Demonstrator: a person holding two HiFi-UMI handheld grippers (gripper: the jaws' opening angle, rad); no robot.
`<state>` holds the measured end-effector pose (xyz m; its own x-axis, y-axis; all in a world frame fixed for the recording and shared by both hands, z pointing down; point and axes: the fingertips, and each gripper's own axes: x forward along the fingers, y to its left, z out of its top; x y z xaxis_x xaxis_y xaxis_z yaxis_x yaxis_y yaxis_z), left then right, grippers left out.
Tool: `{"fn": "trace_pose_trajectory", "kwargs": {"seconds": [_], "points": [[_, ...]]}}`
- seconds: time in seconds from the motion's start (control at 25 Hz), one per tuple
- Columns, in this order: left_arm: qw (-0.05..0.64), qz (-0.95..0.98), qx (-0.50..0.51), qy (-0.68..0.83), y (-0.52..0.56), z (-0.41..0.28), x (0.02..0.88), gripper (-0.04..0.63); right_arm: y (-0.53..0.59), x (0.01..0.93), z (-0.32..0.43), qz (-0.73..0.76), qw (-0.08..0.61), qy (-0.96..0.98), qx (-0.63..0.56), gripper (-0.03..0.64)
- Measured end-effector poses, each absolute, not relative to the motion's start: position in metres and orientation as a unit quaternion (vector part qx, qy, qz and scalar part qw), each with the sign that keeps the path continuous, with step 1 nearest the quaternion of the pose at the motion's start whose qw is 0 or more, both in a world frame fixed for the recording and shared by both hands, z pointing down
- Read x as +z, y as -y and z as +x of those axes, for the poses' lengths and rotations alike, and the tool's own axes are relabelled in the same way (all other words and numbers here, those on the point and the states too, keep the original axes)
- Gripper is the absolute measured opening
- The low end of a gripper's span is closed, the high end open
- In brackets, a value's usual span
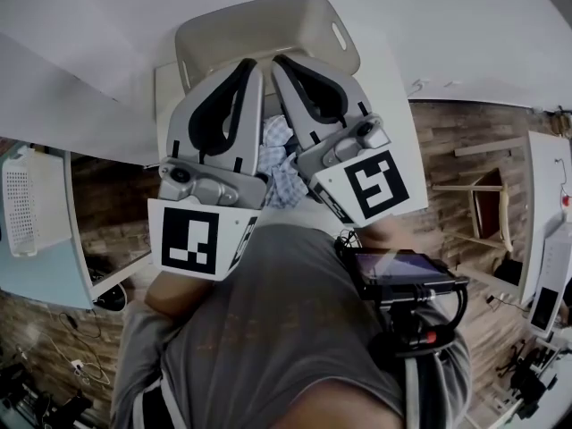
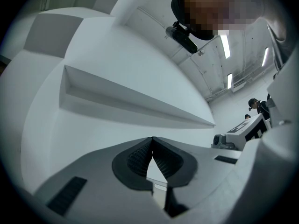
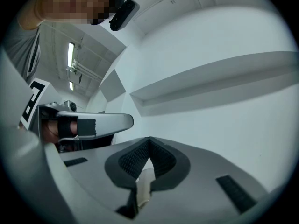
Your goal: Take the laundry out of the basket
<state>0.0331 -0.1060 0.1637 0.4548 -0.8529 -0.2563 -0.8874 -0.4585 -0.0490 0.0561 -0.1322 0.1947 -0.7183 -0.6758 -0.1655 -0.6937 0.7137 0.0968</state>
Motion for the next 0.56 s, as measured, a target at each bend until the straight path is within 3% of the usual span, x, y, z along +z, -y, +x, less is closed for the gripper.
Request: {"fn": "trace_pose_trajectory", "kwargs": {"seconds": [0.56], "points": [[0.086, -0.849, 0.098, -0.513, 0.1107, 0.0316, 0.1675, 0.008, 0.1365, 0.2005, 0.0558, -0.371, 0.053, -0.924, 0.072, 0.006]]}}
